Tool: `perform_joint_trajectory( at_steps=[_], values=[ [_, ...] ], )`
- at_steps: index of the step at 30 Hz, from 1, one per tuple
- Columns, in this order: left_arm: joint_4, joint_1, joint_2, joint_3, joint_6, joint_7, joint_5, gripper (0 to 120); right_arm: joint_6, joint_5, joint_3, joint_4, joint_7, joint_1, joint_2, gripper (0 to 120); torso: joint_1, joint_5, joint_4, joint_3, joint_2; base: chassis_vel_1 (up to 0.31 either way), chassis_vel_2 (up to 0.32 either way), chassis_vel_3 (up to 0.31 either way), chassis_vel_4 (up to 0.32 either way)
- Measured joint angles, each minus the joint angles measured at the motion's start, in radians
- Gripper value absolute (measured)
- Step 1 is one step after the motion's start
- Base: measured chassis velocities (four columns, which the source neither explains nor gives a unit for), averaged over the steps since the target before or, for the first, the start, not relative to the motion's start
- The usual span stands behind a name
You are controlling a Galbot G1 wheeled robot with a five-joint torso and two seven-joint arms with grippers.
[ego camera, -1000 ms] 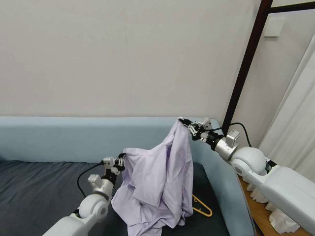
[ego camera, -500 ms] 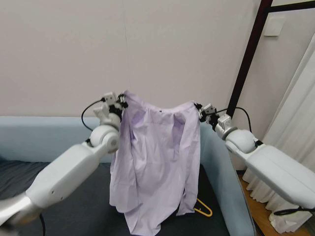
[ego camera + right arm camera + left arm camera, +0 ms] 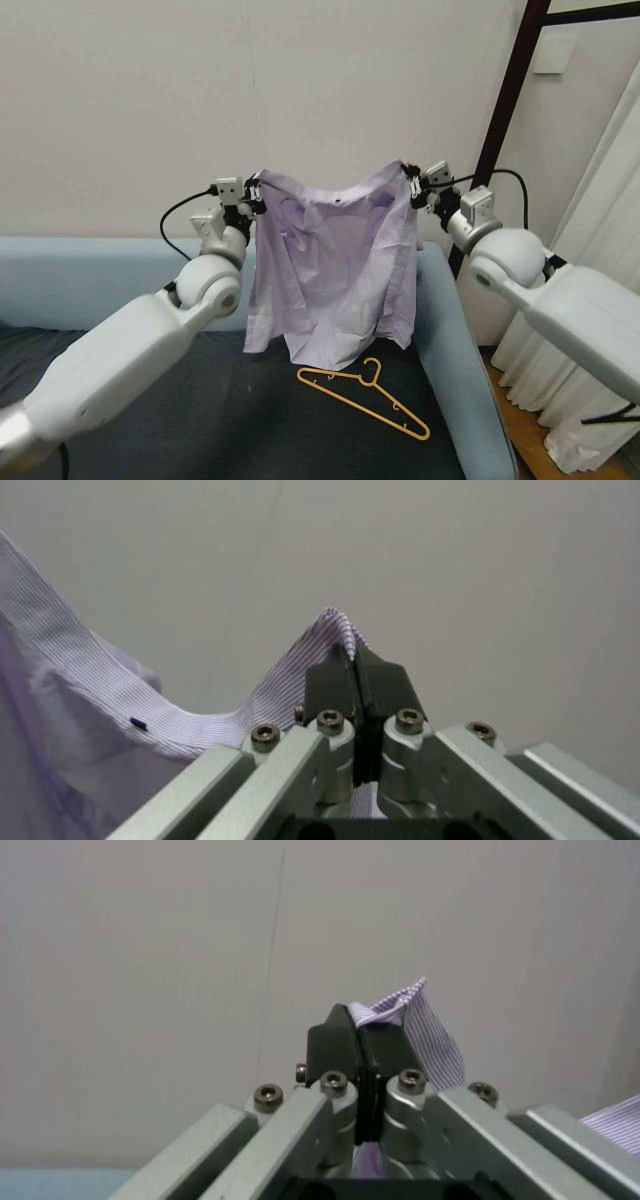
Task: Pick up the clothes from the sofa and hang them on the clothes hanger.
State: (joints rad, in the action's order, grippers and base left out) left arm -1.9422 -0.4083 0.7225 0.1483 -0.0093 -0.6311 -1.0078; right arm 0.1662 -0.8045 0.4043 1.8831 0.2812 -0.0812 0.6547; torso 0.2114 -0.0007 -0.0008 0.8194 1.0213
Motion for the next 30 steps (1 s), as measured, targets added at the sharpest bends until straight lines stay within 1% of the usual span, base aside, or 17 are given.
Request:
perform_joint_trajectory(
  at_steps=[2,3,4,5,6,7,8,10,11,14,18,22,23,26,28,29,30],
  values=[
    [-0.099,-0.132,-0.075,-0.113,0.014,-0.008,-0.018,0,0.026,-0.045,-0.010,0.087,0.031,-0.007,-0.018,0,0.000,-0.0009,-0.0006,0.000,0.000,0.000,0.000,0.000,0.000],
    [-0.170,-0.217,-0.138,-0.192,0.018,-0.012,-0.026,0,0.042,-0.076,-0.021,0.133,0.049,-0.006,-0.026,0,0.000,-0.0004,0.0006,0.000,0.000,0.000,0.000,0.000,0.000],
    [-0.228,-0.277,-0.185,-0.250,0.020,-0.013,-0.040,0,0.055,-0.102,-0.034,0.166,0.061,-0.003,-0.035,0,0.000,0.0003,0.0012,0.000,0.000,0.000,0.000,0.000,0.000],
    [-0.288,-0.333,-0.229,-0.316,0.021,-0.018,-0.064,0,0.072,-0.138,-0.053,0.204,0.076,0.004,-0.050,0,0.000,0.0003,0.0010,0.000,0.000,0.000,0.000,0.000,0.000],
    [-0.288,-0.333,-0.229,-0.316,0.021,-0.018,-0.064,0,0.072,-0.138,-0.053,0.204,0.076,0.004,-0.050,0,0.000,0.0003,0.0010,0.000,0.000,0.000,0.000,0.000,0.000],
    [-0.337,-0.368,-0.261,-0.374,0.023,-0.023,-0.093,0,0.086,-0.172,-0.070,0.238,0.087,0.010,-0.063,0,0.000,-0.0001,0.0008,0.000,0.000,0.000,0.000,0.000,0.000],
    [-0.388,-0.401,-0.295,-0.437,0.030,-0.028,-0.133,0,0.106,-0.208,-0.090,0.275,0.099,0.018,-0.077,0,0.000,0.0002,-0.0003,0.000,0.000,0.000,0.000,0.000,0.000],
    [-0.440,-0.431,-0.337,-0.510,0.047,-0.035,-0.184,0,0.129,-0.248,-0.114,0.323,0.110,0.024,-0.098,0,0.000,0.0010,-0.0011,0.000,0.000,0.000,0.000,0.000,0.000],
    [-0.440,-0.431,-0.337,-0.510,0.047,-0.035,-0.184,0,0.129,-0.248,-0.114,0.323,0.110,0.024,-0.098,0,0.000,0.0010,-0.0011,0.000,0.000,0.000,0.000,0.000,0.000],
    [-0.457,-0.438,-0.368,-0.564,0.072,-0.047,-0.232,0,0.143,-0.277,-0.136,0.356,0.113,0.024,-0.121,0,0.000,0.0009,-0.0011,0.000,0.000,0.000,0.000,0.000,0.000],
    [-0.427,-0.445,-0.354,-0.562,0.083,-0.057,-0.227,0,0.154,-0.295,-0.139,0.364,0.115,0.006,-0.114,0,0.000,0.0005,-0.0006,0.000,0.000,0.000,0.000,0.000,0.000],
    [-0.344,-0.505,-0.268,-0.521,0.087,-0.056,-0.143,0,0.146,-0.235,-0.083,0.301,0.115,-0.031,-0.044,0,0.000,0.0002,-0.0004,0.000,0.000,0.000,0.000,0.000,0.000],
    [-0.344,-0.505,-0.268,-0.521,0.087,-0.056,-0.143,0,0.146,-0.235,-0.083,0.301,0.115,-0.031,-0.044,0,0.000,0.0002,-0.0004,0.000,0.000,0.000,0.000,0.000,0.000],
    [-0.267,-0.536,-0.187,-0.492,0.087,-0.057,-0.094,0,0.109,-0.156,-0.053,0.198,0.098,-0.086,0.033,0,0.001,0.0002,0.0001,0.001,0.000,0.000,0.000,0.000,0.000],
    [-0.185,-0.538,-0.106,-0.456,0.086,-0.054,-0.043,0,0.077,-0.088,-0.046,0.115,0.074,-0.152,0.101,0,0.001,0.0002,0.0000,0.001,0.000,0.000,0.000,0.000,0.000],
    [-0.185,-0.538,-0.106,-0.456,0.086,-0.054,-0.043,0,0.077,-0.088,-0.046,0.115,0.074,-0.152,0.101,0,0.001,0.0002,0.0000,0.001,0.000,0.000,0.000,0.000,0.000],
    [-0.155,-0.528,-0.074,-0.434,0.085,-0.053,-0.027,0,0.065,-0.058,-0.044,0.079,0.065,-0.185,0.132,0,0.001,0.0002,0.0000,0.001,0.000,0.000,0.000,0.000,0.000]
  ],
)
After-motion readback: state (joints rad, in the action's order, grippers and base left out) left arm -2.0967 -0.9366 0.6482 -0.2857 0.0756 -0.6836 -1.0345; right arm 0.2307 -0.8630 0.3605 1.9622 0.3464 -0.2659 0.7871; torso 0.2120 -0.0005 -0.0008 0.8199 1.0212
